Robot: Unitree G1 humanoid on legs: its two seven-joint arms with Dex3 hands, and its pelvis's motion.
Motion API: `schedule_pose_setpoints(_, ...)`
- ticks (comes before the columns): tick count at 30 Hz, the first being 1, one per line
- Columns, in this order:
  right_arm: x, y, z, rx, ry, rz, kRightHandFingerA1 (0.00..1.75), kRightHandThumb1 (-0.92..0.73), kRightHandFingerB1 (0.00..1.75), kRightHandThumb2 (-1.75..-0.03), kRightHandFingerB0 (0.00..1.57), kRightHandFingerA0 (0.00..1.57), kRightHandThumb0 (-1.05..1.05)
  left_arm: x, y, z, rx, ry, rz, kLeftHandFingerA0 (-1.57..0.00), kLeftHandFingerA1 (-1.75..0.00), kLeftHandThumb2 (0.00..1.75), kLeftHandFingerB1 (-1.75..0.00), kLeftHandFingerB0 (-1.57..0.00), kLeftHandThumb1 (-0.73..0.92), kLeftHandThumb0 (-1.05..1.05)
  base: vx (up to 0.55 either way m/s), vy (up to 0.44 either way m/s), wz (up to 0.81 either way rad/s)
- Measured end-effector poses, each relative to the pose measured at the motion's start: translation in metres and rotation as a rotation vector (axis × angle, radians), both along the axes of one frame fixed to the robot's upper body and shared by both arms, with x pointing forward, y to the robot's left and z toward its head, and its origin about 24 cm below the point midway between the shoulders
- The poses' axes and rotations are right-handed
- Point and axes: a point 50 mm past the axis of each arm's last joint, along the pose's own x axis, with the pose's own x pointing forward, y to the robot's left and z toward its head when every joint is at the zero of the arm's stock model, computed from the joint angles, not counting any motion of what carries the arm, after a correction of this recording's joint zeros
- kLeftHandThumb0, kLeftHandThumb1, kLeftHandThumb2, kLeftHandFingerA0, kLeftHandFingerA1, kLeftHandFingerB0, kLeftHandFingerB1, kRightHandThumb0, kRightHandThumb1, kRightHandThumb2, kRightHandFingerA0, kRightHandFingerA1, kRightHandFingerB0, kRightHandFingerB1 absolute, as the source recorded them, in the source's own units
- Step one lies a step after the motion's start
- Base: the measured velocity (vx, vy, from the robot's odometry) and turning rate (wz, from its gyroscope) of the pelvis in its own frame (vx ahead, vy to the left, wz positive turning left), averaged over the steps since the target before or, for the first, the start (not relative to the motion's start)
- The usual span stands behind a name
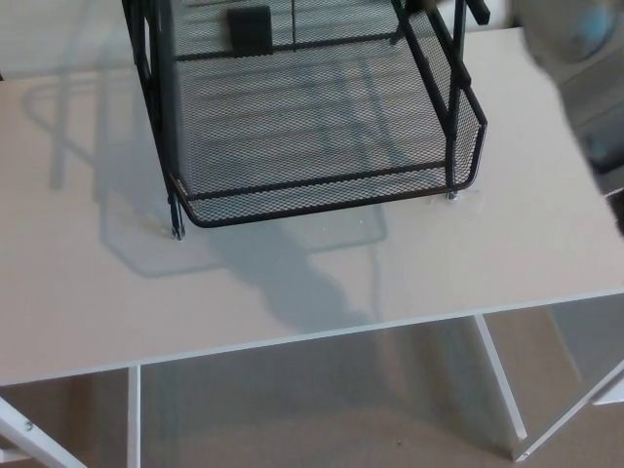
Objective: The robot walks towards a desk on which a file tray is kept in the middle and a cube is kept to its right. The robot lifts the cube using its right hand and places it on the file tray.
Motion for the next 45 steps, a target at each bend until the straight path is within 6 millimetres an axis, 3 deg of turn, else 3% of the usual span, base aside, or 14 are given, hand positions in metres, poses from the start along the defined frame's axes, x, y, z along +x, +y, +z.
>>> schedule_pose_setpoints(4, 0.011, 0.000, -0.035, -0.116, 0.160, -0.028, 1.06, -0.63, 0.62, -0.66, 0.87, 1.02, -0.15, 0.001, -0.001, 0.000, 0.001, 0.002, -0.006, -0.31, -0.56, 0.67, -0.39, -0.17, 0.91, -0.73, 0.00, 0.000, 0.00)
schedule_pose_setpoints(9, 0.017, -0.006, -0.072, -0.270, 0.313, -0.090, 0.96, -0.63, 0.59, -0.66, 0.88, 1.01, -0.17, 0.001, -0.001, -0.001, 0.000, 0.009, -0.015, -0.35, -0.60, 0.67, -0.43, -0.23, 0.90, -0.76, 0.00, 0.000, 0.00)
schedule_pose_setpoints(11, 0.017, -0.007, -0.076, -0.299, 0.327, -0.103, 0.91, -0.63, 0.58, -0.64, 0.87, 1.03, -0.21, 0.001, -0.002, -0.002, -0.001, 0.015, -0.020, -0.30, -0.63, 1.06, -0.52, -0.17, 0.71, -0.74, 0.00, 0.000, 0.00)
schedule_pose_setpoints(12, 0.017, -0.008, -0.076, -0.306, 0.328, -0.107, 0.95, -0.63, 0.57, -0.64, 0.88, 1.02, -0.22, 0.001, -0.002, -0.002, -0.001, 0.016, -0.019, -0.32, -0.59, 0.67, -0.43, -0.22, 0.90, -0.73, 0.00, 0.000, 0.00)
schedule_pose_setpoints(13, 0.017, -0.007, -0.077, -0.311, 0.328, -0.108, 0.91, -0.65, 0.55, -0.62, 0.87, 1.02, -0.22, 0.001, -0.001, -0.002, 0.000, 0.015, -0.021, -0.28, -0.61, 1.05, -0.51, -0.16, 0.71, -0.72, 0.00, 0.000, 0.00)
schedule_pose_setpoints(15, 0.017, -0.007, -0.076, -0.315, 0.329, -0.110, 0.87, -0.70, 0.51, -0.61, 0.82, 1.01, -0.27, 0.001, -0.001, -0.001, 0.001, 0.015, -0.022, -0.28, -0.62, 1.06, -0.51, -0.15, 0.71, -0.73, 0.00, 0.000, 0.00)
schedule_pose_setpoints(17, 0.017, -0.007, -0.076, -0.319, 0.330, -0.111, 0.59, -0.64, 0.33, -0.59, 0.14, 0.26, -0.40, 0.001, -0.001, -0.001, 0.001, 0.017, -0.023, -0.32, -0.60, 0.67, -0.42, -0.21, 0.89, -0.77, 0.00, 0.000, 0.00)
schedule_pose_setpoints(19, 0.015, -0.005, -0.076, -0.319, 0.324, -0.107, 0.59, -0.64, 0.33, -0.59, 0.14, 0.26, -0.40, 0.000, -0.001, -0.001, 0.001, 0.019, -0.025, -0.32, -0.60, 0.67, -0.42, -0.21, 0.89, -0.77, 0.00, 0.000, 0.00)
schedule_pose_setpoints(20, 0.015, -0.005, -0.076, -0.320, 0.323, -0.107, 0.00, -0.53, 0.06, -0.75, 0.00, 0.00, -0.65, 0.000, -0.001, -0.001, 0.001, 0.019, -0.025, -0.28, -0.62, 1.05, -0.52, -0.14, 0.70, -0.75, 0.00, 0.000, 0.00)
schedule_pose_setpoints(21, 0.014, -0.004, -0.075, -0.327, 0.312, -0.104, 0.00, -0.63, 0.00, -0.59, 0.00, 0.00, -0.66, 0.000, -0.001, -0.001, 0.001, 0.021, -0.023, -0.27, -0.61, 1.04, -0.51, -0.14, 0.70, -0.74, 0.00, 0.000, 0.00)
schedule_pose_setpoints(22, 0.013, -0.002, -0.074, -0.339, 0.299, -0.105, 0.00, -0.53, 0.01, -0.71, 0.00, 0.00, -0.69, 0.000, -0.001, -0.002, 0.000, 0.022, -0.021, -0.30, -0.57, 0.67, -0.40, -0.19, 0.90, -0.73, 0.00, 0.000, 0.00)
schedule_pose_setpoints(28, 0.008, 0.001, -0.055, -0.342, 0.180, -0.104, 0.15, -0.58, 0.00, -0.84, 0.00, 0.00, -1.00, -0.001, 0.001, -0.002, -0.001, 0.029, -0.014, -0.29, -0.60, 1.06, -0.50, -0.15, 0.72, -0.72, 0.00, 0.000, 0.00)
schedule_pose_setpoints(29, 0.007, 0.001, -0.052, -0.347, 0.159, -0.107, 0.18, -0.58, 0.02, -0.85, 0.00, 0.00, -0.99, -0.001, 0.001, -0.002, 0.000, 0.030, -0.016, -0.31, -0.55, 0.67, -0.40, -0.18, 0.91, -0.72, 0.00, 0.000, 0.00)
schedule_pose_setpoints(45, -0.032, -0.076, 0.044, -0.166, -0.122, -0.173, 0.19, -0.35, 0.05, -0.69, 0.00, 0.00, -0.67, -0.007, 0.001, -0.002, 0.001, 0.046, -0.026, -0.33, -0.57, 0.67, -0.42, -0.23, 0.91, -0.72, 0.00, 0.000, 0.00)
